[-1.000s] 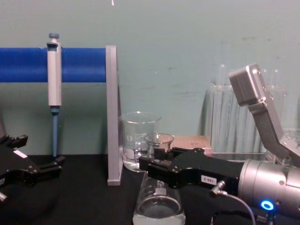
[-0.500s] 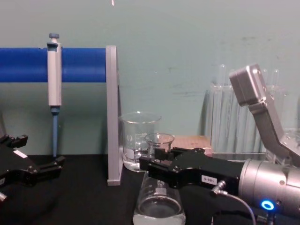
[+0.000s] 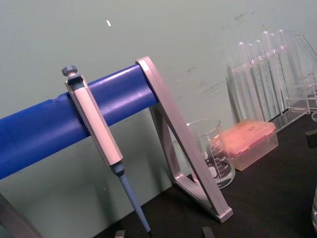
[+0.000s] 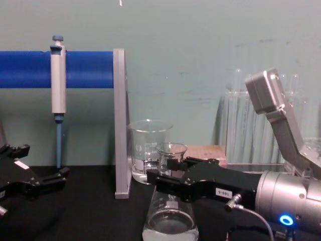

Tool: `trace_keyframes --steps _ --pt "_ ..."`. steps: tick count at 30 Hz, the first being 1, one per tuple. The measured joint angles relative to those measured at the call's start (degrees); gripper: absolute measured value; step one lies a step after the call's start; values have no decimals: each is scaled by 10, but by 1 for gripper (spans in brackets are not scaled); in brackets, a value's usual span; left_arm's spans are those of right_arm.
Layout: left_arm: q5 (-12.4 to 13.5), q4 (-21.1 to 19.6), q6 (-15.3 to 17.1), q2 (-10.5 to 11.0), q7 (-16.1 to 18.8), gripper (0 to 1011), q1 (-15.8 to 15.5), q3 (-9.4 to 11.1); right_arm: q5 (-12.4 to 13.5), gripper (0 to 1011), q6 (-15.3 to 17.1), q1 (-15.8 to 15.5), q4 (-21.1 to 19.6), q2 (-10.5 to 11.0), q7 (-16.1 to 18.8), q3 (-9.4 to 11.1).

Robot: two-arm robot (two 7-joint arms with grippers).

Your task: Grasp the erlenmeyer flask with one hand, shake it three times, then place it back.

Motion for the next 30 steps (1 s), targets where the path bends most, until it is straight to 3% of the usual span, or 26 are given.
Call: trace_keyframes --steps 2,10,15,30 --pt "0 0 0 0 0 1001 0 0 0 632 0 0 0 0 0 0" --pt "0 0 0 0 0 1001 0 0 0 917 0 0 0 0 0 0" --pt "0 0 0 0 0 1001 0 0 0 1003 0 0 0 0 0 0" --pt "0 0 0 0 0 1001 0 0 2 1003 0 0 0 0 2 0"
